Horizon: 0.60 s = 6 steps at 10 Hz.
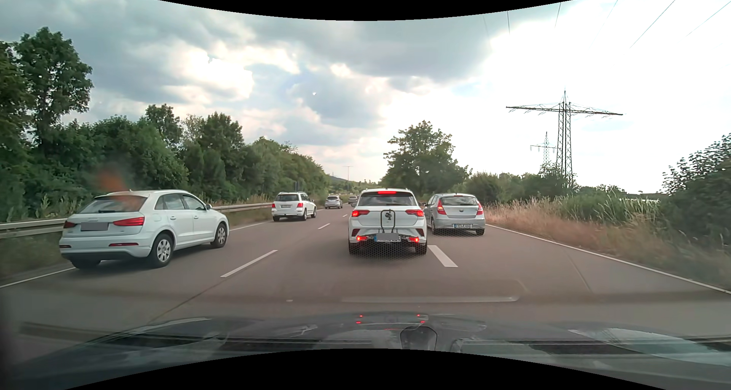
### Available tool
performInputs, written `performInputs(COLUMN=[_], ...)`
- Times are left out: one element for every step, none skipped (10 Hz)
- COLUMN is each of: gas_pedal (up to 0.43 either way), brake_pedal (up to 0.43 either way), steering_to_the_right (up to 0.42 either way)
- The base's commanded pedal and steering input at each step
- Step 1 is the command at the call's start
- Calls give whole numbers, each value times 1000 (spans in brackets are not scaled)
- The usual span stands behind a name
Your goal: Follow the waypoints while adhering to traffic rules and regulations
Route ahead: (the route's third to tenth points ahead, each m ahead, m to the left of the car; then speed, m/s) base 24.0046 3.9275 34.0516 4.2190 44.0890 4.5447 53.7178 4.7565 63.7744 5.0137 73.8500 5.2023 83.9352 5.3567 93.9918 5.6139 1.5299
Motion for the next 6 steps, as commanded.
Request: performInputs(gas_pedal=[0, 0, 0, 0, 0, 0], brake_pedal=[134, 128, 128, 128, 128, 128], steering_to_the_right=[1, 1, 0, 1, 0, 0])
